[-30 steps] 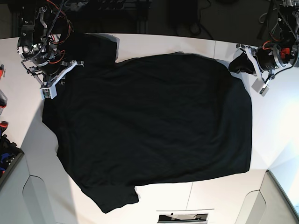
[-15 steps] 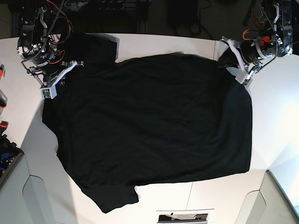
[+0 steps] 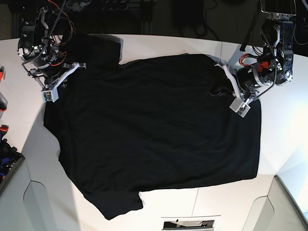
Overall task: Layout the t-shirt on the table in an organized manner, then fold the t-shirt properly
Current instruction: 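Release the shirt corner with the left gripper and move it inward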
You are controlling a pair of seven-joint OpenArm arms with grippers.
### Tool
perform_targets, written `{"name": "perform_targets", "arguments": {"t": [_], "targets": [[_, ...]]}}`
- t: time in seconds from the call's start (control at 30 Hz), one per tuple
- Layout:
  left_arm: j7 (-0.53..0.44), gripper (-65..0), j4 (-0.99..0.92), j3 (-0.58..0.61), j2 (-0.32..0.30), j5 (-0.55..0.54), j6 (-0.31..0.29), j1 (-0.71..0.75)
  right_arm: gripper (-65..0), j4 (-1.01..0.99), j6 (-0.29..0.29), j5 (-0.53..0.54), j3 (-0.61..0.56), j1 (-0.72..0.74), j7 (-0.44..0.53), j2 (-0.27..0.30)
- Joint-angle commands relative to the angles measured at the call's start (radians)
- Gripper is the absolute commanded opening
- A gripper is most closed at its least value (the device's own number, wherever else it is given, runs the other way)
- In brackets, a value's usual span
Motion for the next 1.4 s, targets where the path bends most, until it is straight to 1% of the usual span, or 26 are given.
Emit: {"name": "perform_targets", "arguments": {"t": [0.0,0.1,0.2,0.27,0.33,0.37,0.47,0.57,0.63,0.73,0.8,0.87,0.93,1.0,1.1,1.17,1.23,1.37], "targets": [[-0.023,-65.0,0.009,-0.001,-0.013,-0.013,-0.006,-0.014,-65.0,0.003,0.007,-0.003,0.001,-0.004,-0.038,0.005],[-0.022,-65.0,0.008,0.000,-0.014,-0.013,-0.006,-0.027,-65.0,0.003,0.007,-0.002,0.001,-0.003,-0.038,0.005],[0.032,-65.0,0.009,0.000,-0.020,-0.031,-0.006,-0.032,-65.0,0.003,0.007,-0.003,0.001,-0.002,-0.038,0.005],[0.101,-65.0,0.010,-0.003,-0.032,-0.101,-0.006,-0.029,-65.0,0.003,0.007,-0.003,0.001,-0.002,-0.039,0.006],[0.170,-65.0,0.020,-0.014,-0.053,-0.205,-0.006,-0.017,-65.0,0.003,0.007,-0.003,0.001,-0.003,-0.039,0.006],[0.190,-65.0,0.032,-0.026,-0.064,-0.230,-0.006,-0.003,-65.0,0.003,0.007,-0.003,0.001,-0.004,-0.039,0.006],[0.192,-65.0,0.082,-0.091,-0.101,-0.233,-0.006,0.055,-65.0,0.003,0.007,-0.003,0.001,-0.003,-0.039,0.006],[0.167,-65.0,0.100,-0.183,-0.128,-0.229,-0.006,0.099,-65.0,0.003,0.007,-0.003,0.001,-0.003,-0.038,0.006],[0.120,-65.0,0.097,-0.251,-0.130,-0.174,-0.006,0.106,-65.0,0.003,0.007,-0.003,0.001,-0.004,-0.038,0.009],[-0.003,-65.0,0.059,-0.337,-0.131,-0.073,-0.006,0.103,-65.0,0.003,0.007,-0.003,0.001,-0.004,-0.038,0.014],[-0.058,-65.0,-0.011,-0.365,-0.131,-0.032,-0.006,0.084,-65.0,0.003,0.007,-0.002,0.001,-0.003,-0.037,0.020],[-0.092,-65.0,-0.126,-0.368,-0.131,-0.002,-0.006,0.038,-65.0,0.003,0.007,-0.002,0.001,-0.002,-0.037,0.019],[-0.124,-65.0,-0.265,-0.367,-0.130,0.007,-0.006,-0.029,-65.0,0.003,0.007,-0.002,0.001,-0.002,-0.038,0.019],[-0.133,-65.0,-0.391,-0.367,-0.130,0.027,-0.006,-0.109,-65.0,0.003,0.007,-0.002,0.001,-0.002,-0.039,0.019],[-0.150,-65.0,-0.531,-0.366,-0.130,0.069,-0.006,-0.207,-65.0,0.003,0.007,-0.002,0.001,-0.006,-0.055,0.019],[-0.144,-65.0,-0.598,-0.361,-0.130,0.068,-0.006,-0.249,-65.0,0.002,0.007,0.001,0.001,-0.007,-0.056,0.019],[-0.135,-65.0,-0.633,-0.337,-0.130,0.057,-0.006,-0.263,-65.0,0.002,0.007,0.003,0.001,-0.006,-0.056,0.019],[-0.065,-65.0,-0.642,-0.225,-0.130,0.030,-0.006,-0.246,-65.0,0.002,0.007,0.008,0.001,-0.007,-0.056,0.019]]}}
